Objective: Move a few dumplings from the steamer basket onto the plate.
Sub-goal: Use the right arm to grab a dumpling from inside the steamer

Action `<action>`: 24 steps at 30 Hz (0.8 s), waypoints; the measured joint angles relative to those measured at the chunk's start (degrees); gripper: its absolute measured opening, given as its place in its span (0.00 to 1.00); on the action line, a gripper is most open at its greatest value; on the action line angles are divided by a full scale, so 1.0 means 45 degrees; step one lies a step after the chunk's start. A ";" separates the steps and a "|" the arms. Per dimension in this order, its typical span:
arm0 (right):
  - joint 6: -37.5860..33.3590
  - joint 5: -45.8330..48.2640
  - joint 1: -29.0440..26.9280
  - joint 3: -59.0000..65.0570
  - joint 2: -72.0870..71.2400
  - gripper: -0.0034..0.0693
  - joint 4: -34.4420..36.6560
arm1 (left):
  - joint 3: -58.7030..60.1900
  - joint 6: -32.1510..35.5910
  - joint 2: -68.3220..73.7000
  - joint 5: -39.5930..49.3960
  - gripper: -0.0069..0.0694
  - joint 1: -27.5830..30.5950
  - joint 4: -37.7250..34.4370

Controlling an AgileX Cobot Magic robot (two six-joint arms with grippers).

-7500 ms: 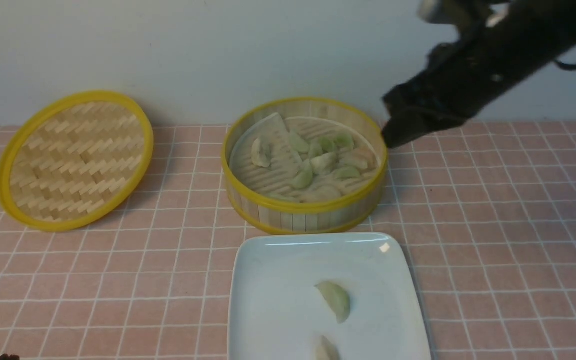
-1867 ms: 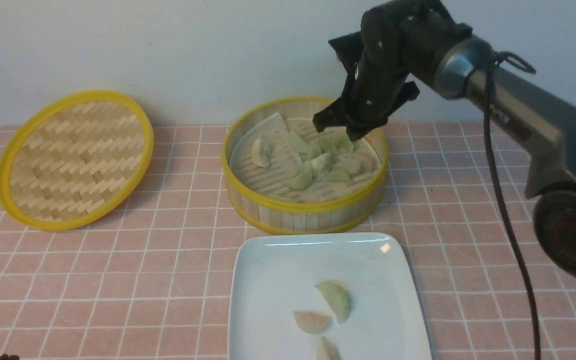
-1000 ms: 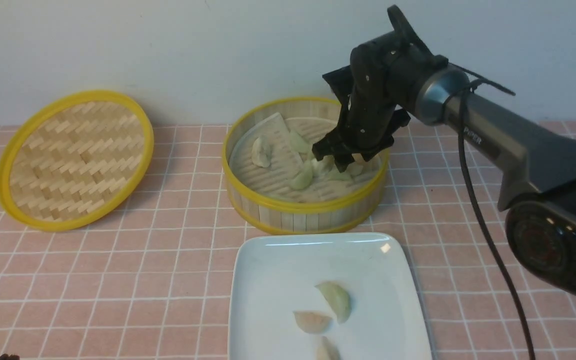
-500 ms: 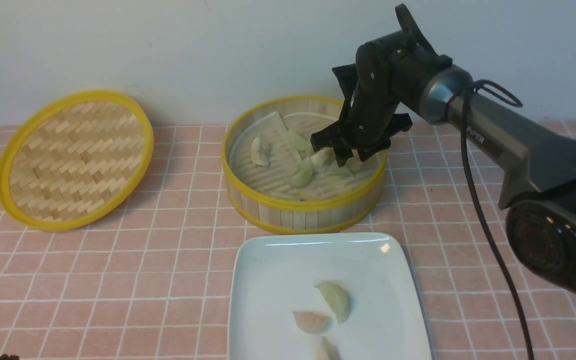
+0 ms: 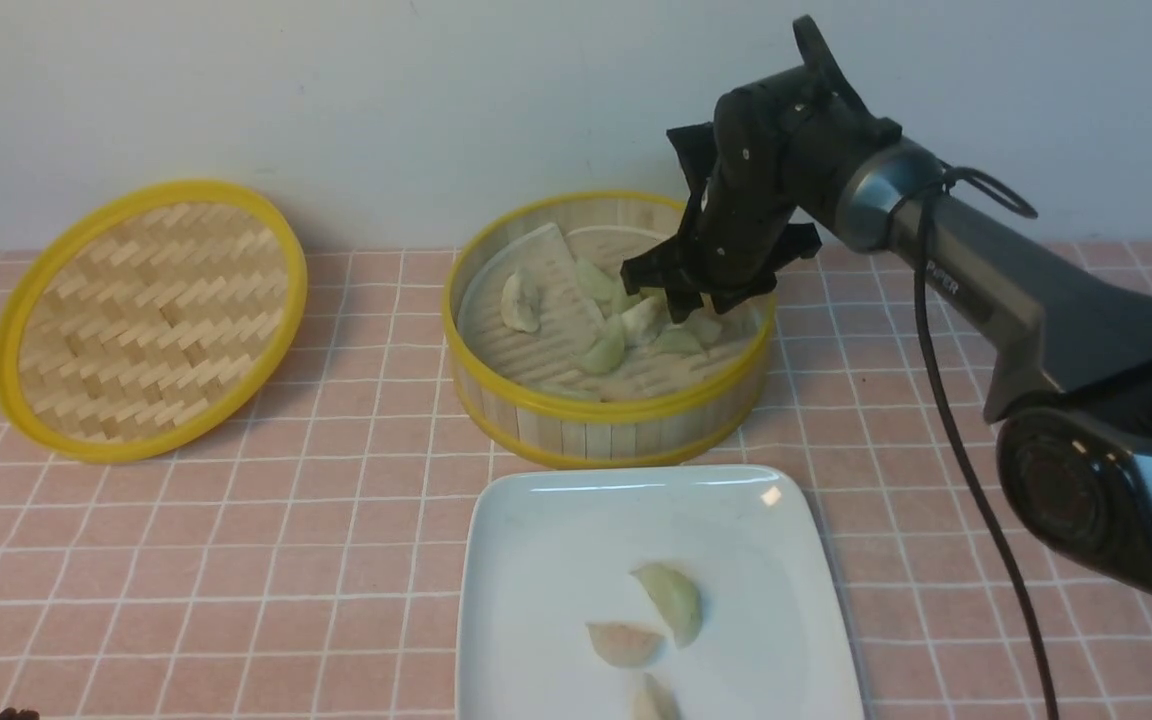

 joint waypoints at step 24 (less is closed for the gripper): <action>-0.0973 0.0592 -0.0078 -0.0289 -0.0022 0.19 0.0516 | 0.0000 0.0000 0.0000 0.0000 0.08 0.0000 0.0000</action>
